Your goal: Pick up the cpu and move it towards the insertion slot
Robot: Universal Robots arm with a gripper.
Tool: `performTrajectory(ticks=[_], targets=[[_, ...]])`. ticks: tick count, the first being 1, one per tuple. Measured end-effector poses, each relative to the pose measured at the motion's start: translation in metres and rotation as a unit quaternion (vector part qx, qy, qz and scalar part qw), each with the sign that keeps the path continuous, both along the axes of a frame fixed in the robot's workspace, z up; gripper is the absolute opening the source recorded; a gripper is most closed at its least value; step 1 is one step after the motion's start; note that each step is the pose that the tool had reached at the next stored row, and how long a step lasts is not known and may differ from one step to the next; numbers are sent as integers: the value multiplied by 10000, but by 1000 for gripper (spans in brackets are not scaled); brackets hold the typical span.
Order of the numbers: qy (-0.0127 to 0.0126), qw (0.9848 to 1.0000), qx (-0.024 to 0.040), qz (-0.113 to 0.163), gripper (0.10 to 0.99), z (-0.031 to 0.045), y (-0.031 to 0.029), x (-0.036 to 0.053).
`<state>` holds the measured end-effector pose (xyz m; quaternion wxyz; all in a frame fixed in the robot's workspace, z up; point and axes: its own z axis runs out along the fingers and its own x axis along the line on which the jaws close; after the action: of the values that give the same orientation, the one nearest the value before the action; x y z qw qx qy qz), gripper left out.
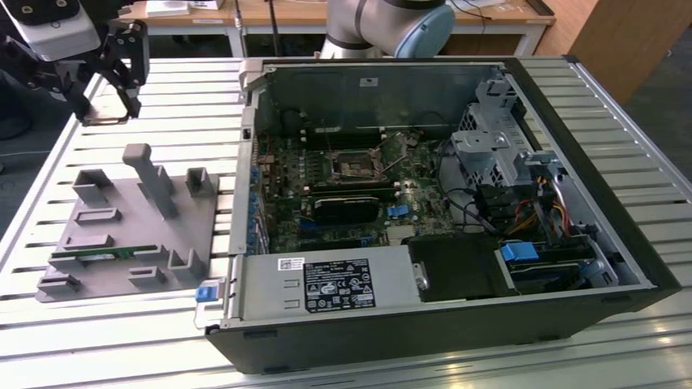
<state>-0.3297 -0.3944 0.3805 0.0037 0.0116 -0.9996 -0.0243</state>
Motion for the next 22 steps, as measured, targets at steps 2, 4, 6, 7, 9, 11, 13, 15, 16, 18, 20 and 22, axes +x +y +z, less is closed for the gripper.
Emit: performTrajectory(ticks=[2, 4, 6, 7, 9, 11, 13, 15, 16, 18, 20, 22], targets=[[0, 10000, 0, 0, 545, 0, 0, 8], [0, 10000, 0, 0, 545, 0, 0, 15], [0, 10000, 0, 0, 545, 0, 0, 23], [0, 10000, 0, 0, 545, 0, 0, 26], [1, 10000, 0, 0, 545, 1, 0, 33], [0, 10000, 0, 0, 545, 0, 0, 40], [0, 10000, 0, 0, 545, 0, 0, 47], [0, 10000, 0, 0, 545, 0, 0, 53], [0, 10000, 0, 0, 545, 0, 0, 56], [1, 10000, 0, 0, 545, 0, 0, 62], [0, 10000, 0, 0, 545, 0, 0, 68], [1, 10000, 0, 0, 545, 1, 0, 74]])
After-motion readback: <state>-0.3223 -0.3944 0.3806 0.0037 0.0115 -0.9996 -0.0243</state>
